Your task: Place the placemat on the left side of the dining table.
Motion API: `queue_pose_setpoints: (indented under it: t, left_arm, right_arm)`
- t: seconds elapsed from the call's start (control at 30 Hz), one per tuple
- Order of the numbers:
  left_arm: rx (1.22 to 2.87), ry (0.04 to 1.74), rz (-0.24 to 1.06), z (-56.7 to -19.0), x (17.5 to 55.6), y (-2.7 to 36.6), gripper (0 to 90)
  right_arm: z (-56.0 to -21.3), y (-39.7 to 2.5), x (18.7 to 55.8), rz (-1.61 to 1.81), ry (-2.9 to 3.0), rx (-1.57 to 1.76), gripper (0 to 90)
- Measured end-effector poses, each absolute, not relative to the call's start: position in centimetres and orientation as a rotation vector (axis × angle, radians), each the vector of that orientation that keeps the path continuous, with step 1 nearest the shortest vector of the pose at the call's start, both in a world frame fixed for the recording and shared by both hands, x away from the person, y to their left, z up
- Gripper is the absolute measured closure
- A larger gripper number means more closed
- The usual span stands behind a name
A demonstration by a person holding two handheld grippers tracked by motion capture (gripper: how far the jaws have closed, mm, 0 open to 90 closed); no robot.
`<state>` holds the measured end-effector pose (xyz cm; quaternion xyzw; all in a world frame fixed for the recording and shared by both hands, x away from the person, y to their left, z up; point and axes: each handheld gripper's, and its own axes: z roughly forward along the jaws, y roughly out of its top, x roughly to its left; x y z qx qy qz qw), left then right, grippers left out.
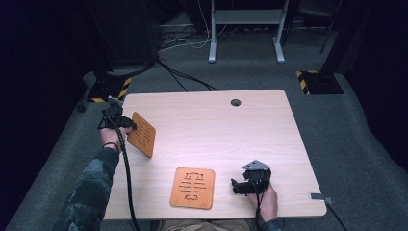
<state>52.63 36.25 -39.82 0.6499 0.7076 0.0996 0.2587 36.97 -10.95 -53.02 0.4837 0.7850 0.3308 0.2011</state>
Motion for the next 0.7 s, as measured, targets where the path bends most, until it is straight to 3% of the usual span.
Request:
queue_pose_setpoints:
  t: [0.7]
  left_arm:
    - [1.922, 1.920, 0.395, -40.9, 52.9, 36.9, 68.8]
  right_arm:
    - [-53.0, -10.9, 37.0, 0.924, 2.193, 1.352, 0.0]
